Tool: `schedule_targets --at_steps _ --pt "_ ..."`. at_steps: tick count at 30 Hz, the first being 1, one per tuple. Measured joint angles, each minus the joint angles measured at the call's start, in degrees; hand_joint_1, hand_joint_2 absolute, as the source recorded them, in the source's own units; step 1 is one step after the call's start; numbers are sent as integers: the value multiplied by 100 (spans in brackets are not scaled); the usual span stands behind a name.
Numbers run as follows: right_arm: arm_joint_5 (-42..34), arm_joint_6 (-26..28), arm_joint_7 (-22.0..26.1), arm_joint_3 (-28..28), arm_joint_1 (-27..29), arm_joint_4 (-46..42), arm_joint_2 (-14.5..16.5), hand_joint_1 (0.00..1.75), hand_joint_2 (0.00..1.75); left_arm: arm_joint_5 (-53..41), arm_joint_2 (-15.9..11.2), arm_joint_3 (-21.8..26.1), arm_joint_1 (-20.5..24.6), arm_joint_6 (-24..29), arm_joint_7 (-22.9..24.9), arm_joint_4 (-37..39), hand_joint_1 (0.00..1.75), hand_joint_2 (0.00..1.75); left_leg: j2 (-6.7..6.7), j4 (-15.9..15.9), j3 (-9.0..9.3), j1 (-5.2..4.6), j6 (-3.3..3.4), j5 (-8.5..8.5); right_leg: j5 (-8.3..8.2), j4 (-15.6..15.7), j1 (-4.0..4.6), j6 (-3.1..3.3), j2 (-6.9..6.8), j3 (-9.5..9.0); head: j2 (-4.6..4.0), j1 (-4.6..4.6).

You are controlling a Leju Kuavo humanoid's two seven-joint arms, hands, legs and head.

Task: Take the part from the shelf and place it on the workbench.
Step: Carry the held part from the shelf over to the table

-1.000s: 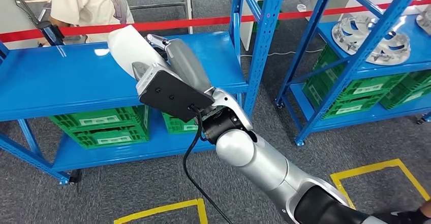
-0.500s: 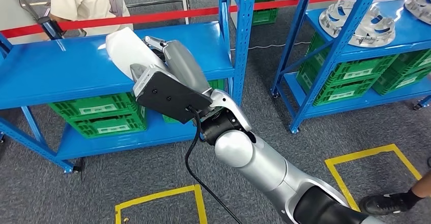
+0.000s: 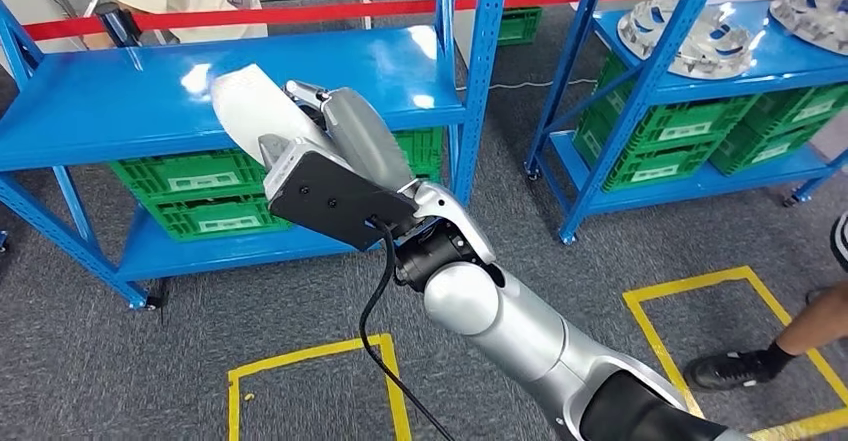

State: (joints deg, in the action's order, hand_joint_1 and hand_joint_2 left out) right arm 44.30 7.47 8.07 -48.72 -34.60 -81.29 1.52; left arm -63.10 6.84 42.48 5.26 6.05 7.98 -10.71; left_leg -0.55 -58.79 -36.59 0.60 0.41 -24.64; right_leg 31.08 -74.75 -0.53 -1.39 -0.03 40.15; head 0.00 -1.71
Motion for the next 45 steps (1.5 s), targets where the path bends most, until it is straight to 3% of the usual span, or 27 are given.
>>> schedule_targets --at_steps 1,3,5,7,8,10,12,13,14,16,17,19,20,22,24,26,27,28,30,32,34,35,38,40,42,43,45 --pt "7 -4 -14 -1 1 -1 -1 175 175 0 1 1 0 -2 0 -1 0 175 -3 -20 -90 -4 -10 64 -111 304 16 40 1 -296 0 0" --pt "21 -8 -48 -1 -4 -8 0 175 175 -5 9 2 3 -10 -2 -2 0 175 1 -40 -196 -14 -54 176 -28 1154 65 136 -3 -956 0 2" --pt "40 -8 -74 0 -19 -16 1 175 175 -27 16 3 8 -19 -10 -2 0 175 -1 -8 -214 -4 -122 292 120 1661 113 204 -2 -1263 0 -10" --pt "65 -4 -96 2 -28 -20 -6 175 175 -56 11 3 15 -32 -6 -2 0 175 2 44 -228 13 -192 383 10 1743 111 262 -7 -1197 0 -30" --pt "84 1 -116 2 -27 -20 -10 175 175 -68 9 3 19 -42 4 -1 0 175 11 2 -265 18 -222 298 -72 1769 95 308 -15 -1143 0 -28" --pt "131 10 -153 4 -13 -20 -15 175 175 -83 4 3 29 -59 28 -1 0 175 30 -406 -392 33 -269 -199 -249 1806 63 377 -28 -1006 0 -11" --pt "183 16 -176 5 24 -20 -16 175 175 -105 -3 3 56 -69 39 -2 0 175 33 -1130 -518 45 -317 -706 -407 1792 57 392 -26 -815 0 -1" --pt "208 17 -184 5 47 -20 -18 175 175 -119 -12 3 74 -77 43 -3 0 175 33 -1410 -524 51 -339 -766 -478 1771 51 380 -31 -707 0 -2" --pt "226 18 -191 5 67 -20 -18 175 175 -135 -18 3 93 -89 50 -4 0 175 33 -1537 -456 57 -359 -701 -544 1740 41 360 -36 -592 0 -2" --pt "270 16 -227 10 85 -21 -18 175 175 -164 -26 3 131 -115 71 -9 0 175 33 -1205 -44 84 -395 -435 -657 1651 10 304 -43 -368 0 -3" --pt "291 16 -249 18 88 -29 -18 175 175 -178 -25 2 157 -127 80 -13 0 175 39 -821 263 90 -412 -430 -705 1600 3 265 -42 -266 0 -1" --pt "331 12 -280 43 98 -51 -17 175 175 -208 -28 -2 202 -155 96 -20 0 175 63 -196 674 76 -354 -587 -800 1530 8 188 -45 -145 0 -18" --pt "342 10 -284 54 104 -62 -18 175 175 -226 -33 -5 220 -172 106 -22 0 175 74 -58 729 53 -298 -658 -855 1531 13 151 -48 -119 0 -30" --pt "351 7 -289 61 119 -69 -27 175 175 -260 -44 -12 235 -213 132 -21 0 175 59 -30 637 45 -159 -588 -947 1561 5 79 -48 -97 0 -40" --pt "358 5 -309 66 137 -77 -45 175 175 -287 -58 -17 255 -242 147 -21 0 175 33 -20 517 55 -37 -445 -684 1370 -8 12 -35 14 0 -46" --pt "369 5 -342 74 156 -83 -63 175 175 -307 -78 -20 272 -260 148 -25 0 175 20 -19 346 46 25 -288 -84 742 -10 -31 -25 203 0 -58" --pt "376 8 -354 76 176 -83 -76 175 175 -313 -87 -20 273 -269 144 -26 0 175 16 -21 247 33 38 -209 150 348 -7 -40 -23 279 0 -59" --pt "382 12 -361 78 204 -83 -92 175 175 -317 -95 -21 272 -279 137 -26 0 175 13 -24 149 17 48 -133 255 40 -1 -36 -21 306 0 -59" --pt "392 29 -357 82 263 -83 -127 175 175 -319 -108 -21 270 -291 114 -25 0 175 11 -28 -50 -24 60 20 110 -72 30 25 -15 107 0 -64" --pt "389 61 -319 94 279 -85 -145 175 175 -319 -116 -21 270 -292 91 -25 0 175 12 -30 -208 -56 64 163 -76 585 108 187 -8 -491 0 -71" --pt "358 106 -242 114 266 -93 -152 175 175 -319 -112 -22 266 -293 60 -26 0 175 8 -11 -281 -65 35 295 24 1430 198 331 -32 -1097 0 -75" --pt "333 130 -193 121 255 -96 -162 175 175 -316 -112 -22 263 -293 42 -25 0 175 0 15 -287 -51 5 361 84 1682 234 371 -42 -1248 0 -86" --pt "226 197 -60 123 228 -91 -196 175 175 -299 -130 -21 247 -292 -1 -17 0 175 -1 94 -315 -33 -95 462 -95 1886 222 412 -61 -1217 0 -124" --pt "164 239 -16 119 208 -77 -202 175 175 -283 -148 -21 223 -291 -11 -11 0 175 32 -189 -416 -31 -159 62 -280 1961 167 446 -71 -1087 0 -111" --pt "117 269 15 116 194 -53 -206 175 175 -267 -176 -21 206 -291 -17 -8 0 175 51 -901 -550 -7 -236 -544 -444 1952 150 448 -70 -898 0 -100" --pt "89 285 31 115 195 -33 -209 175 175 -262 -196 -21 203 -291 -19 -9 0 175 50 -1259 -586 5 -271 -693 -521 1931 139 432 -72 -791 0 -101" --pt "32 315 53 113 193 19 -216 175 175 -246 -230 -21 194 -291 -24 -9 0 175 49 -1561 -467 31 -332 -567 -653 1857 102 382 -81 -558 0 -102"
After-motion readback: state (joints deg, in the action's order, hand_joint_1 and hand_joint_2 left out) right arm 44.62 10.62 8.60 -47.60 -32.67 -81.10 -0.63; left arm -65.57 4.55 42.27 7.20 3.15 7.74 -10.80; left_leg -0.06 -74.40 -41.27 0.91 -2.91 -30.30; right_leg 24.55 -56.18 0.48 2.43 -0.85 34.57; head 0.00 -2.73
